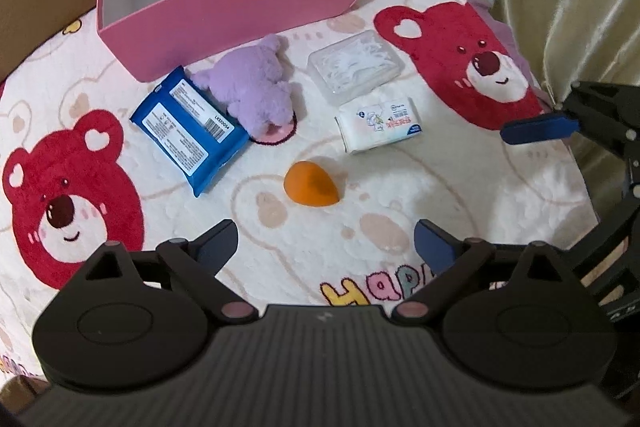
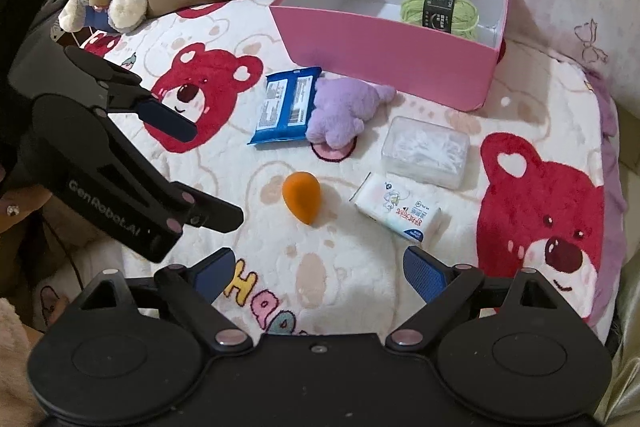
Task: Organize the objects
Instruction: 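Move the left tool to the white tissue pack and close on it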
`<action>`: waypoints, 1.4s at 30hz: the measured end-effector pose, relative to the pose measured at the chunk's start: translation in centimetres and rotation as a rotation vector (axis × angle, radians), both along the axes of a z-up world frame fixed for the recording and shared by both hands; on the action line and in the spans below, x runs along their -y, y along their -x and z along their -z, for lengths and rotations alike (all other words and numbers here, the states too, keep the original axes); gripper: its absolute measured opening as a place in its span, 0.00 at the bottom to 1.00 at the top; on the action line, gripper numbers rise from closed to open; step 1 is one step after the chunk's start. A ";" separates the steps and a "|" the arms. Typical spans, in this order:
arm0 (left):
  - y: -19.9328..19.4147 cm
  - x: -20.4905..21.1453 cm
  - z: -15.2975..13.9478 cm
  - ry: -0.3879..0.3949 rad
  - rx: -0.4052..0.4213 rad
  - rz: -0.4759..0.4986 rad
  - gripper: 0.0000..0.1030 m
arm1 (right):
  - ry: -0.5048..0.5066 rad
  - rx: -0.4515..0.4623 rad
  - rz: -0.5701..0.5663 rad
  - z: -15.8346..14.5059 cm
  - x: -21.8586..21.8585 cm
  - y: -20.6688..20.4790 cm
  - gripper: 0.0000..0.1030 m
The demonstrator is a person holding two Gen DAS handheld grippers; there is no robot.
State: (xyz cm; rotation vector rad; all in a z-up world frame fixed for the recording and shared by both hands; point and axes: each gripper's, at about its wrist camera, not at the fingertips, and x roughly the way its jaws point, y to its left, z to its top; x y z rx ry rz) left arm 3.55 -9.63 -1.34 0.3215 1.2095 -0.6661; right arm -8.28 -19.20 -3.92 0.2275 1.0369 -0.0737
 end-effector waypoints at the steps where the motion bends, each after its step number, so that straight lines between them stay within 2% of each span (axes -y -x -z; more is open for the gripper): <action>1: -0.1 0.0 0.3 0.003 0.007 -0.008 0.93 | 0.004 0.003 0.004 0.4 0.1 0.0 0.90; 10: -1.5 0.3 3.8 0.042 0.051 -0.052 0.93 | 0.025 0.022 0.013 3.8 0.9 0.0 0.90; 13: -2.2 0.4 4.4 0.103 0.101 -0.080 0.93 | 0.041 0.036 0.011 4.7 1.1 -0.2 0.90; 16: -3.1 1.0 4.9 0.130 0.125 -0.066 0.93 | 0.056 0.055 0.018 5.6 1.7 -0.6 0.90; 20: -3.8 2.1 5.8 0.162 0.117 -0.041 0.93 | 0.071 0.087 0.048 6.8 2.5 -1.2 0.90; 24: -3.5 3.2 7.3 0.161 0.165 -0.023 0.93 | 0.074 0.125 0.079 8.6 3.3 -1.6 0.90; 27: -3.3 3.8 8.5 0.184 0.153 0.008 0.91 | 0.075 0.087 0.100 9.9 3.9 -1.8 0.90; 31: -3.4 4.9 9.8 0.207 0.115 0.028 0.89 | 0.076 0.083 0.134 10.5 4.6 -1.8 0.90; 33: -3.8 5.2 10.4 0.230 0.069 0.005 0.85 | 0.061 0.089 0.152 10.8 5.2 -1.8 0.90; 35: -4.5 5.4 11.0 0.247 0.007 -0.015 0.72 | 0.043 0.095 0.169 11.1 5.6 -1.7 0.89; 37: -5.0 5.7 11.6 0.246 -0.040 -0.027 0.60 | 0.032 0.093 0.171 11.4 5.8 -1.7 0.86; 39: -5.4 5.8 12.1 0.251 -0.071 -0.044 0.57 | 0.017 0.096 0.163 11.5 5.9 -1.8 0.80; 40: -5.6 5.7 12.2 0.265 -0.081 -0.059 0.53 | 0.008 0.095 0.158 11.7 5.9 -1.9 0.67; 42: -5.9 5.6 12.4 0.285 -0.089 -0.077 0.46 | -0.002 0.065 0.157 11.9 6.0 -2.2 0.50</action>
